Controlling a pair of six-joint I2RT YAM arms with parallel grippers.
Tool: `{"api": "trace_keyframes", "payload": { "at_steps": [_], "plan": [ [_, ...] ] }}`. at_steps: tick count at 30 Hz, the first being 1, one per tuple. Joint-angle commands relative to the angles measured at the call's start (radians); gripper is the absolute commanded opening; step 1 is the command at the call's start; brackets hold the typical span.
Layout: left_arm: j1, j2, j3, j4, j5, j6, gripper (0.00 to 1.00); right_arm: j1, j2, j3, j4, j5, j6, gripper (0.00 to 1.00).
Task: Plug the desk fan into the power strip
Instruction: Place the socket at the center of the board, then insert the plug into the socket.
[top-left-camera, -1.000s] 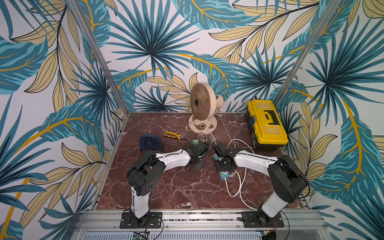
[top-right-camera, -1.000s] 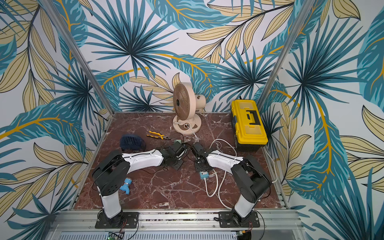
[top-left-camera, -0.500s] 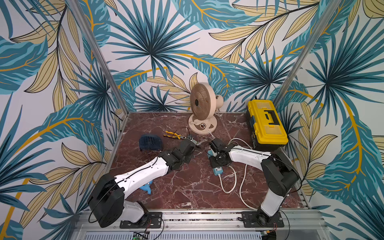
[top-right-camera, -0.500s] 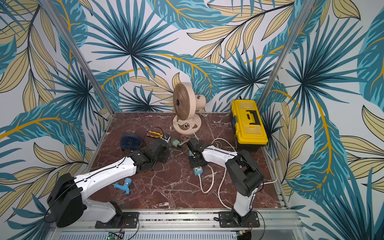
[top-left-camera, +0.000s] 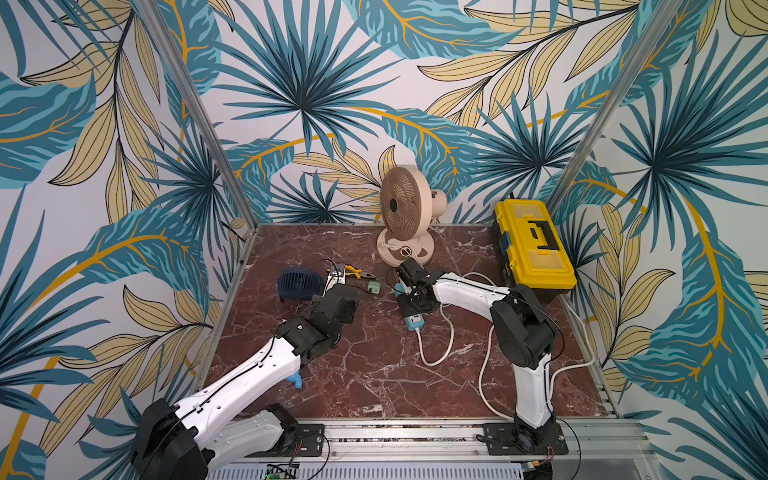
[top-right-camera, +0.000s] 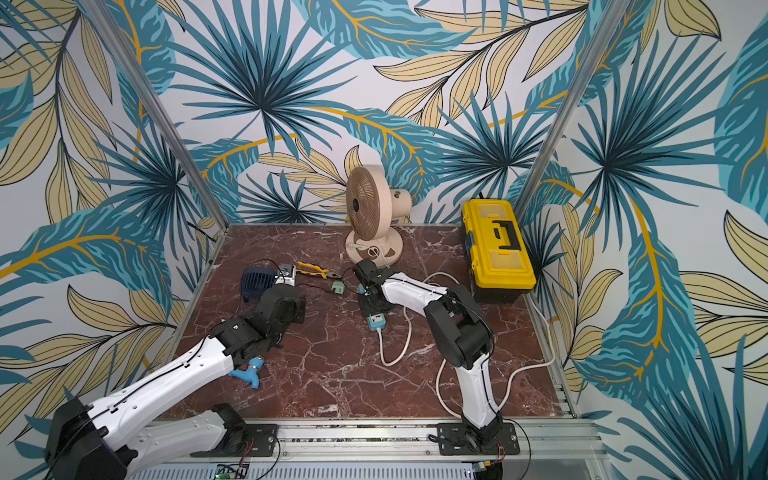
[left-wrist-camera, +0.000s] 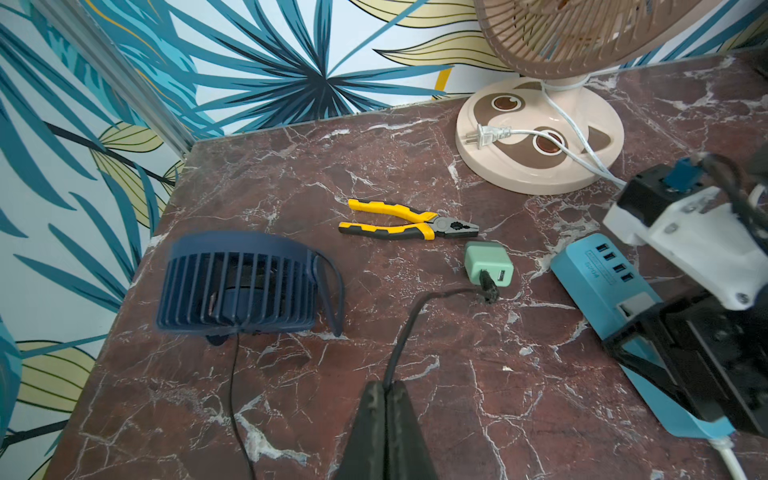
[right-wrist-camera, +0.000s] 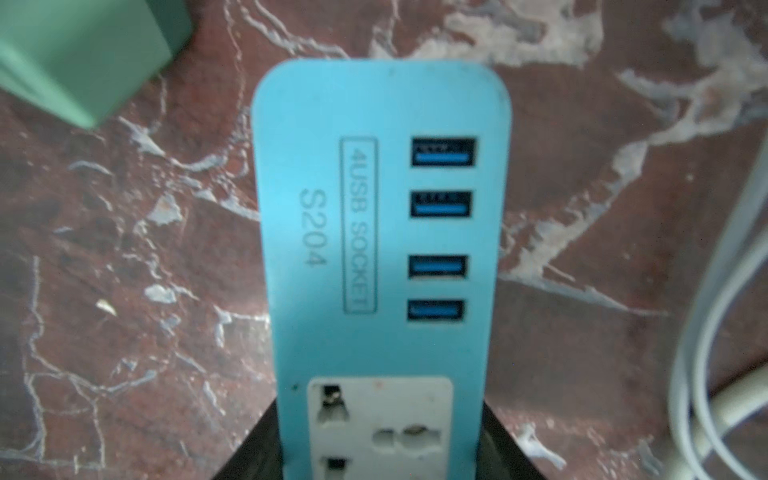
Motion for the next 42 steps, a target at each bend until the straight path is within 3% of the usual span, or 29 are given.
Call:
{"api": "trace_keyframes", "payload": {
  "at_steps": [1,5,12,14,22,26,35,37,42],
  "plan": [
    [0.003,-0.066,-0.035,0.047,-0.021,-0.019,0.00,0.009,0.037,0.069,-0.039,0.035,-0.041,0.56],
    [0.004,-0.116,-0.049,0.067,0.014,-0.016,0.00,0.015,0.024,0.076,-0.030,0.041,-0.059,0.69],
    [0.004,-0.184,-0.056,0.089,0.082,-0.021,0.00,0.035,-0.136,-0.036,0.055,0.005,-0.129,0.89],
    [0.004,-0.193,-0.051,0.092,0.096,-0.024,0.00,0.040,-0.180,-0.070,0.091,-0.001,-0.158,0.99],
    [0.004,-0.209,0.013,0.088,0.194,-0.069,0.00,0.060,-0.313,-0.220,0.288,-0.003,-0.209,0.99],
    [0.004,-0.195,0.054,0.061,0.222,-0.088,0.00,0.066,-0.352,-0.320,0.451,-0.075,-0.231,0.99],
    [0.004,-0.199,0.096,0.040,0.312,-0.124,0.00,0.079,-0.368,-0.380,0.513,-0.197,-0.264,1.00],
    [0.002,-0.196,0.102,0.042,0.333,-0.127,0.00,0.077,-0.364,-0.364,0.490,-0.248,-0.290,0.99],
    [0.003,-0.182,0.119,0.045,0.385,-0.128,0.00,0.072,-0.334,-0.350,0.454,-0.449,-0.401,0.87]
  ]
}}
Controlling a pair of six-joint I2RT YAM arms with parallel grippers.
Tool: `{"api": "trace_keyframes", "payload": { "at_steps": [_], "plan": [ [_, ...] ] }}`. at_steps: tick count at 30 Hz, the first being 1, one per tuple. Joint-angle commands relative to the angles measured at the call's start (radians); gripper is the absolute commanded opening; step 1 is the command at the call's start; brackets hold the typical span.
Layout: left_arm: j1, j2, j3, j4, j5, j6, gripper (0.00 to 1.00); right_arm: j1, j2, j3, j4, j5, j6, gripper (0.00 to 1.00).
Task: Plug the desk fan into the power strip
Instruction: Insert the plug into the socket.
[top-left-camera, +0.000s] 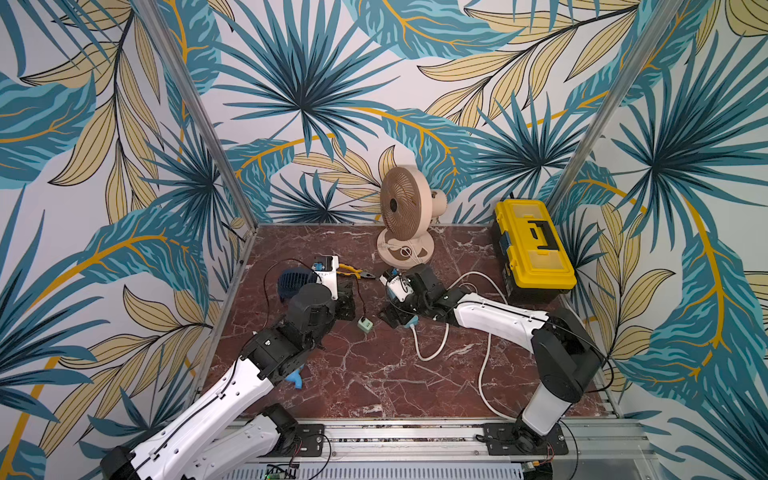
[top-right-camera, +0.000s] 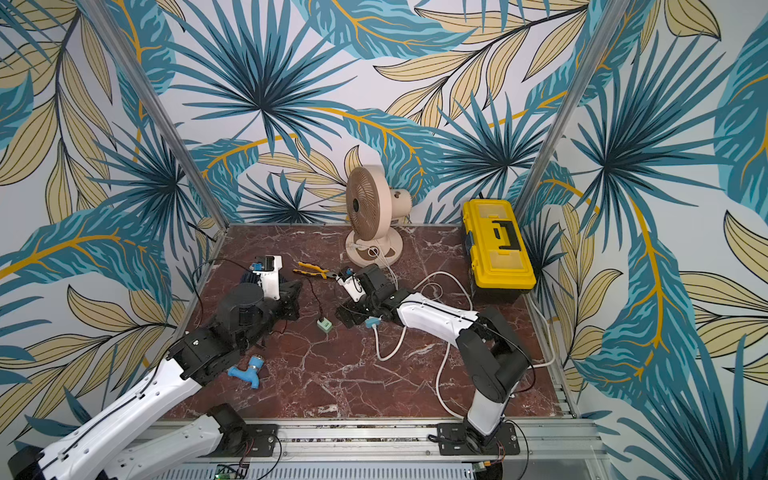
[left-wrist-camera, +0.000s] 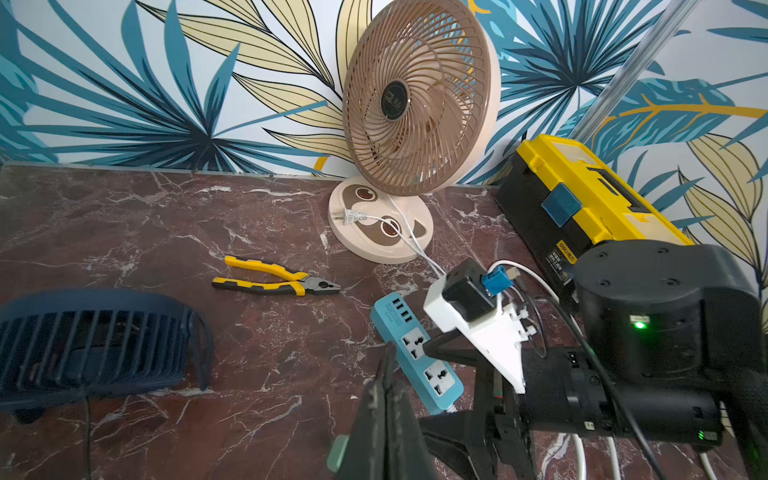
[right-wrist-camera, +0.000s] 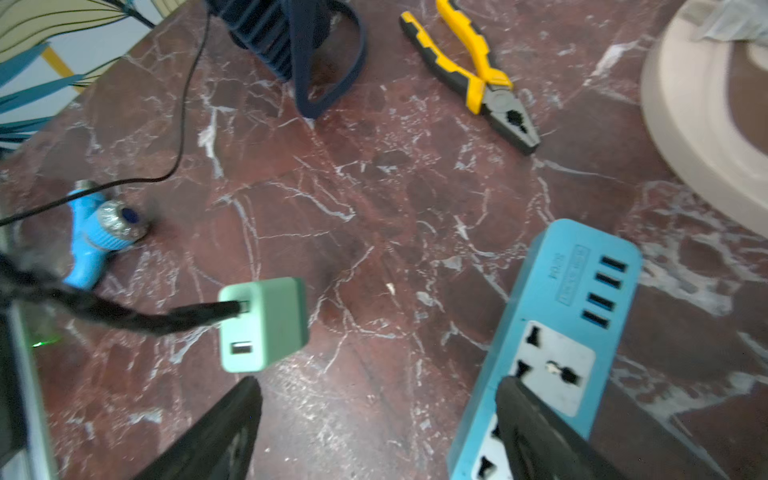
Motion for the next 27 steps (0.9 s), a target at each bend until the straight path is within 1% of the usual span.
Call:
{"api": "trace_keyframes", "payload": {
  "at_steps": [1,4,6,9,11,16,18,22,23,27],
  "plan": [
    [0.004,0.009,0.056,0.008,0.052,-0.006,0.00,0.000,0.001,-0.006,0.006,-0.141,-0.094,0.87],
    [0.004,0.020,0.068,0.005,0.072,-0.005,0.00,0.000,-0.017,-0.063,0.066,-0.139,-0.113,0.88],
    [0.004,0.028,0.074,0.003,0.079,-0.006,0.00,0.003,-0.025,-0.086,0.109,-0.141,-0.111,0.86],
    [0.004,0.039,0.077,0.008,0.085,-0.009,0.00,0.014,-0.034,-0.140,0.232,-0.114,-0.084,0.82],
    [0.004,0.047,0.076,0.017,0.086,-0.011,0.00,0.020,-0.025,-0.170,0.312,-0.116,-0.075,0.82],
    [0.004,0.056,0.088,0.014,0.105,-0.011,0.00,0.054,0.007,-0.195,0.431,0.005,-0.089,0.82],
    [0.004,0.053,0.094,0.008,0.108,-0.011,0.00,0.066,0.012,-0.210,0.482,0.019,-0.108,0.82],
    [0.003,0.041,0.096,0.003,0.118,-0.016,0.00,0.088,0.045,-0.194,0.481,0.012,-0.156,0.81],
    [0.004,0.037,0.095,0.001,0.122,-0.019,0.00,0.117,0.052,-0.198,0.482,0.011,-0.164,0.81],
    [0.004,0.021,0.093,-0.002,0.132,-0.025,0.00,0.134,0.067,-0.240,0.543,0.037,-0.164,0.80]
  ]
}}
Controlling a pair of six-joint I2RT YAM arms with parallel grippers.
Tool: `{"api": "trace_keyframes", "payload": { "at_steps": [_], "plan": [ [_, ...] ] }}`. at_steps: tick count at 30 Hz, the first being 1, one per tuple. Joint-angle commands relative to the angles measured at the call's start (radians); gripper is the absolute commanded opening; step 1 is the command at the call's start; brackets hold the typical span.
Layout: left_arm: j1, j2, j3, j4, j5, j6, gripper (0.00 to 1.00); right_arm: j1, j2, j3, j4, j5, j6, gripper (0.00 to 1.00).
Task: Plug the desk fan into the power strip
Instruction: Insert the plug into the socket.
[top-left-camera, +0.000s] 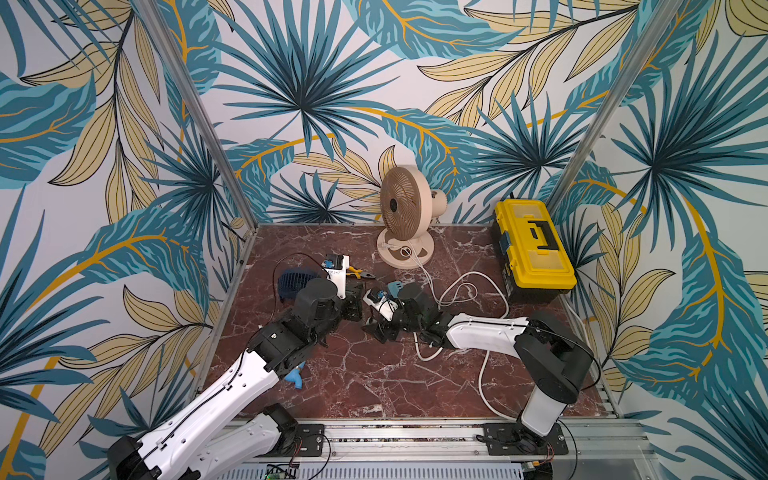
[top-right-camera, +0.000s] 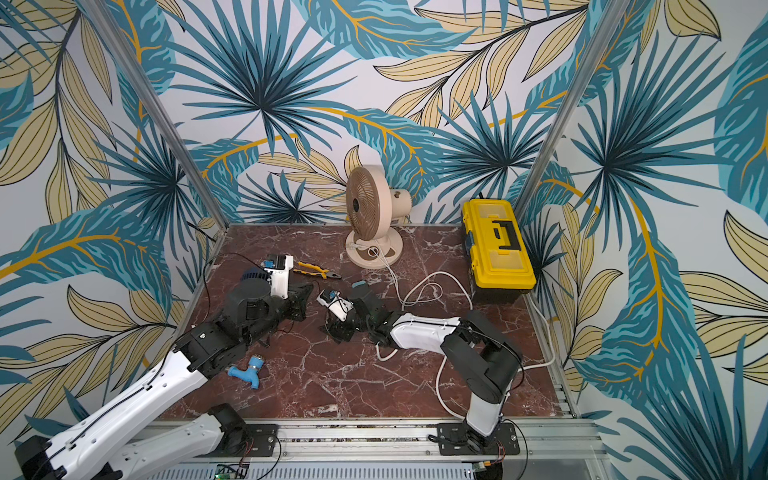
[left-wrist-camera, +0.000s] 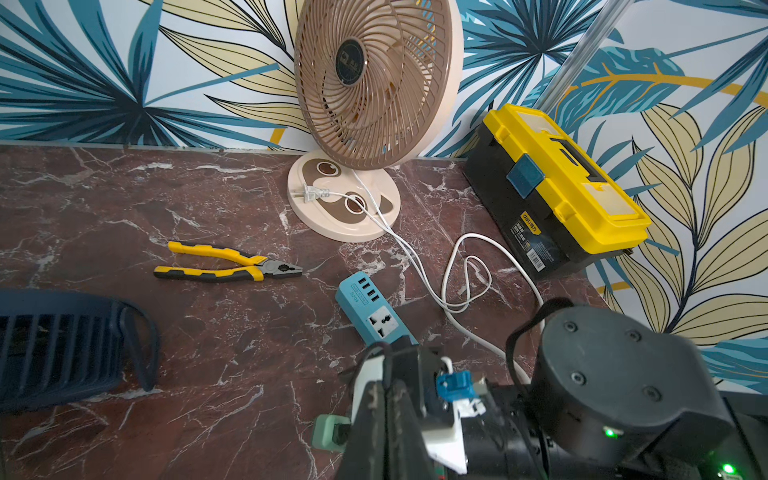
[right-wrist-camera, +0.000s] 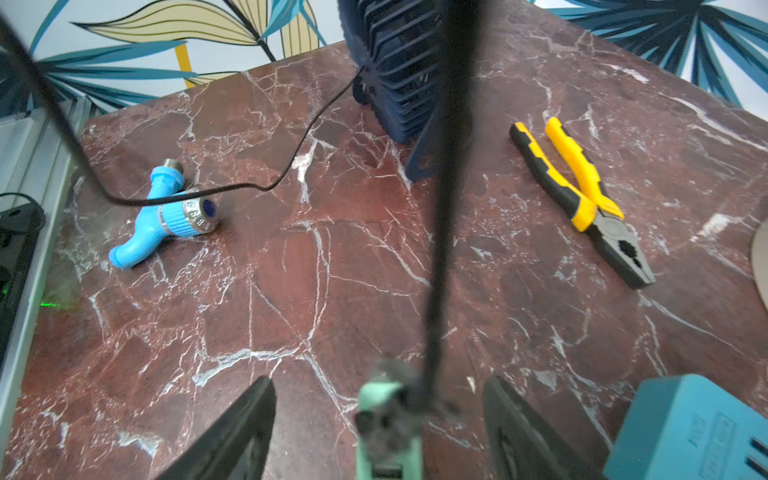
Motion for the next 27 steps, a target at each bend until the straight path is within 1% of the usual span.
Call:
{"api": "trace_keyframes", "payload": {
  "at_steps": [1,6,9,11,19,21,24,27],
  "plan": [
    [0.004,-0.031,0.061,0.010,0.019,-0.011,0.00,0.008,0.029,-0.047,0.070,0.034,-0.023,0.80],
    [0.005,-0.038,0.074,0.003,0.026,-0.014,0.00,0.009,0.038,-0.084,0.128,0.048,-0.015,0.75],
    [0.004,-0.042,0.082,-0.002,0.025,-0.015,0.00,0.009,0.044,-0.105,0.171,0.051,-0.006,0.75],
    [0.004,-0.045,0.084,-0.002,0.057,-0.017,0.00,0.010,0.050,-0.112,0.186,0.058,-0.001,0.75],
    [0.004,-0.052,0.091,-0.003,0.076,-0.028,0.00,0.012,0.058,-0.113,0.226,0.090,0.004,0.66],
    [0.004,-0.054,0.091,-0.003,0.079,-0.030,0.00,0.013,0.061,-0.109,0.227,0.100,0.004,0.62],
    [0.004,-0.056,0.091,-0.004,0.079,-0.030,0.00,0.012,0.058,-0.105,0.233,0.116,0.006,0.58],
    [0.004,-0.060,0.090,-0.006,0.079,-0.033,0.00,0.012,0.054,-0.106,0.239,0.131,0.008,0.57]
  ]
}}
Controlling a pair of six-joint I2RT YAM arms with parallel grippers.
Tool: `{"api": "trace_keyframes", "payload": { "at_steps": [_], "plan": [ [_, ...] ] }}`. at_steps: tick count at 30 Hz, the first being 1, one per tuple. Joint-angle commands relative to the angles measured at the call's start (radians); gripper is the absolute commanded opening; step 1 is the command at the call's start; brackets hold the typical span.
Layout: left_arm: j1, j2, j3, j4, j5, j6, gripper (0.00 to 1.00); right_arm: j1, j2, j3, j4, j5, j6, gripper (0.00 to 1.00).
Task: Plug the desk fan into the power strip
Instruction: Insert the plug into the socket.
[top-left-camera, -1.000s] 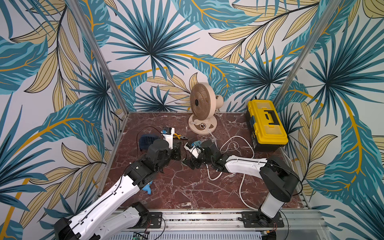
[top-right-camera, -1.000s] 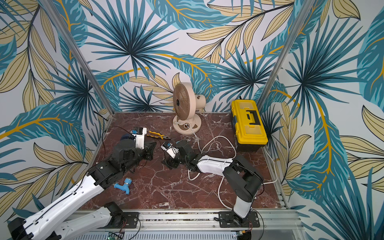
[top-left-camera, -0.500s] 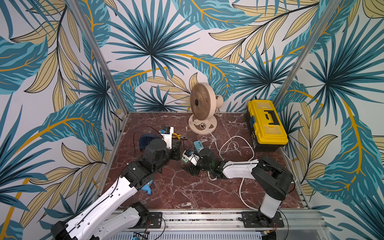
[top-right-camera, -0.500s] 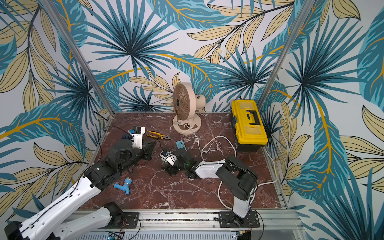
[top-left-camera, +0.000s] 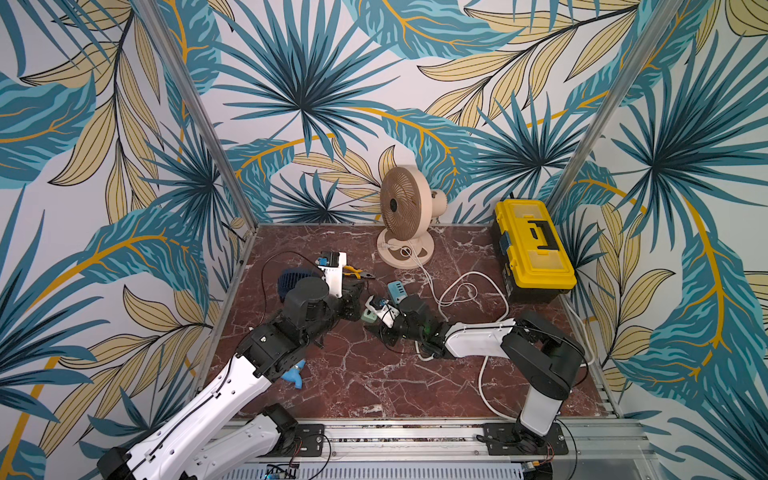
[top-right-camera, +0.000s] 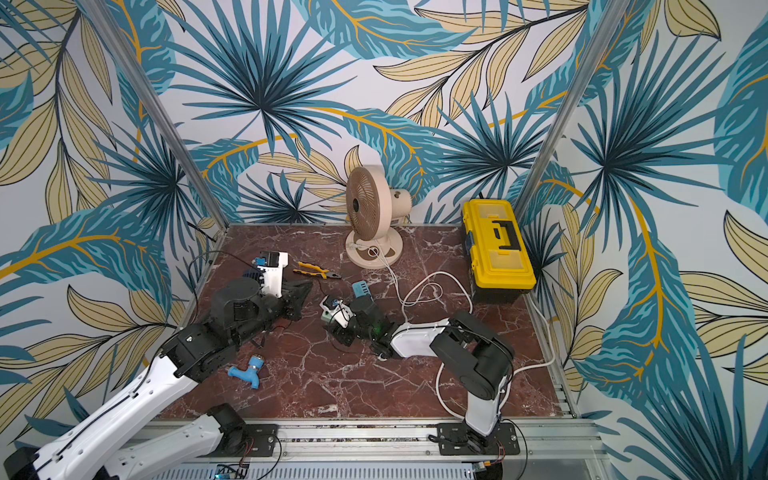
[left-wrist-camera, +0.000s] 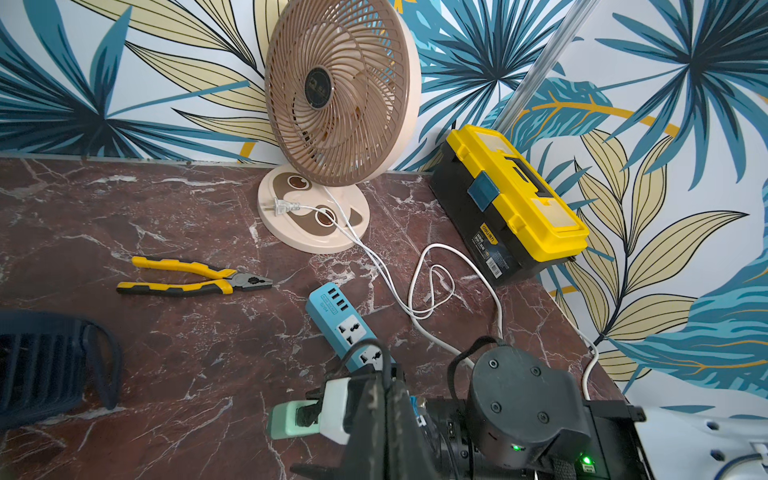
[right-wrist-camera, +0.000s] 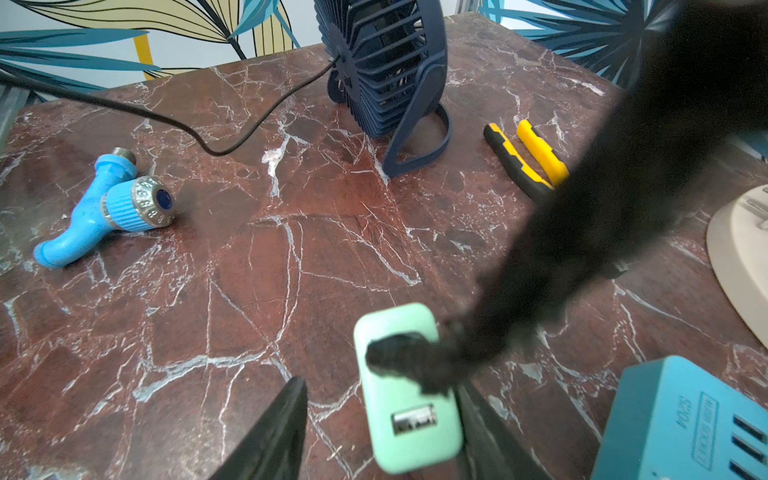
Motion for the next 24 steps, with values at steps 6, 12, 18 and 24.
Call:
{"api": "trace_keyframes", "payload": {
  "at_steps": [6,12,18,24],
  "plan": [
    [0.005,-0.035,0.044,0.019,0.008,-0.014,0.00,0.003,0.017,0.005,0.007,0.028,0.008,0.44],
    [0.004,-0.051,0.034,0.024,-0.013,-0.016,0.00,0.004,0.020,0.041,-0.068,-0.004,0.012,0.07],
    [0.004,-0.051,0.029,0.030,-0.031,-0.005,0.16,0.004,-0.025,0.043,-0.119,-0.004,0.034,0.03],
    [0.004,-0.038,0.025,0.036,-0.121,0.019,0.65,0.004,-0.081,0.116,-0.334,0.081,0.075,0.00]
  ]
}}
